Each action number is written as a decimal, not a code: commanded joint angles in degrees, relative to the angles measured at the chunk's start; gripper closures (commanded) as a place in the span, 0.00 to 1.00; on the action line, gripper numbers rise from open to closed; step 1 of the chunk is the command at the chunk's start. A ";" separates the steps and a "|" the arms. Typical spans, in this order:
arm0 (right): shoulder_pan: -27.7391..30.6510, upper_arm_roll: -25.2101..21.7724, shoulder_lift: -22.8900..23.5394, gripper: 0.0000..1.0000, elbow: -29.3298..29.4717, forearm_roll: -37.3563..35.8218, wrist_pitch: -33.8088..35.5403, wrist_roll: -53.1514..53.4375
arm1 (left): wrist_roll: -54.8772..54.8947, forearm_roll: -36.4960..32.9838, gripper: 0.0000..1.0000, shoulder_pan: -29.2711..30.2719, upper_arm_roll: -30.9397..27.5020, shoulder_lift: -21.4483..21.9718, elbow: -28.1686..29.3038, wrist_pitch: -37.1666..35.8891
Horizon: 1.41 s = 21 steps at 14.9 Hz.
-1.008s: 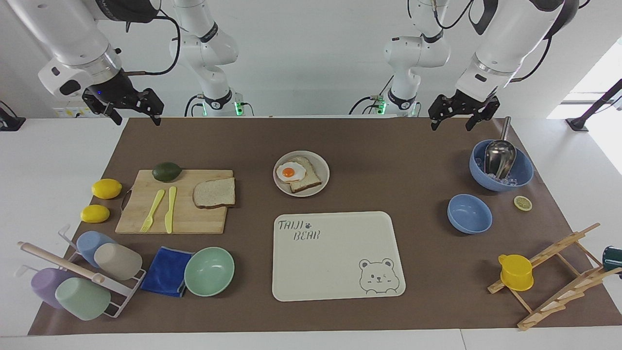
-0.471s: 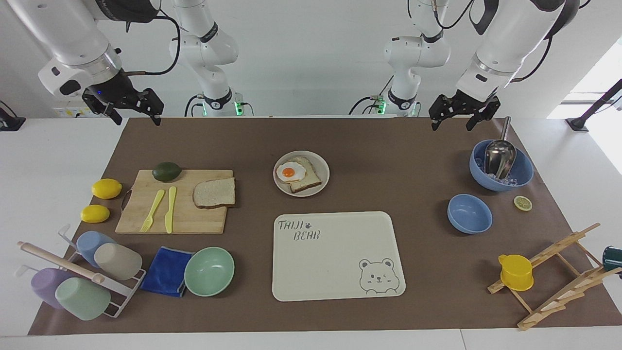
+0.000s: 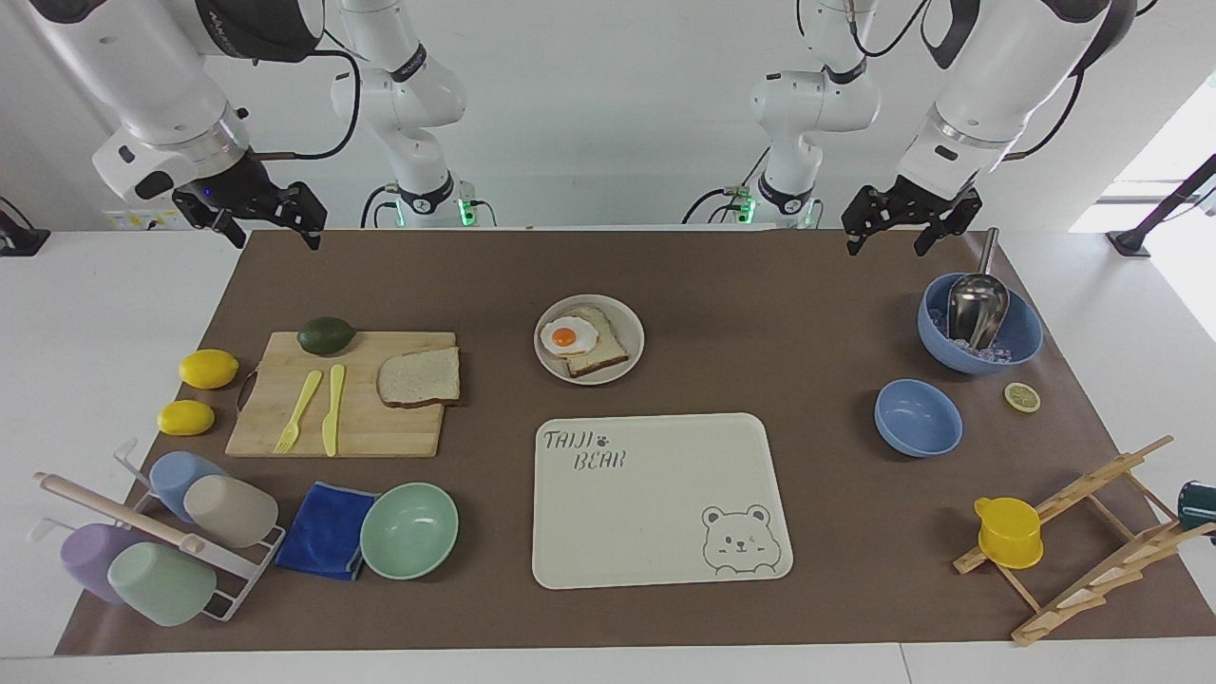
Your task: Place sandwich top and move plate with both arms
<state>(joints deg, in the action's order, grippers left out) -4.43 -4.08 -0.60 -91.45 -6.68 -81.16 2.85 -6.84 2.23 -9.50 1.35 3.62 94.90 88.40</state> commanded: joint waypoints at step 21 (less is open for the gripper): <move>-23.96 1.70 18.62 0.00 -23.51 -28.91 -29.32 28.79 | 0.16 -0.56 0.00 0.45 0.41 0.16 0.81 3.35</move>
<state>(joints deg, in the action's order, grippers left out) -29.38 -2.86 19.99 -111.76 -32.56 -108.76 31.12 -6.84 2.23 -9.49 1.52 3.61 94.94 89.53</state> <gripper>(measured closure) 0.000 0.000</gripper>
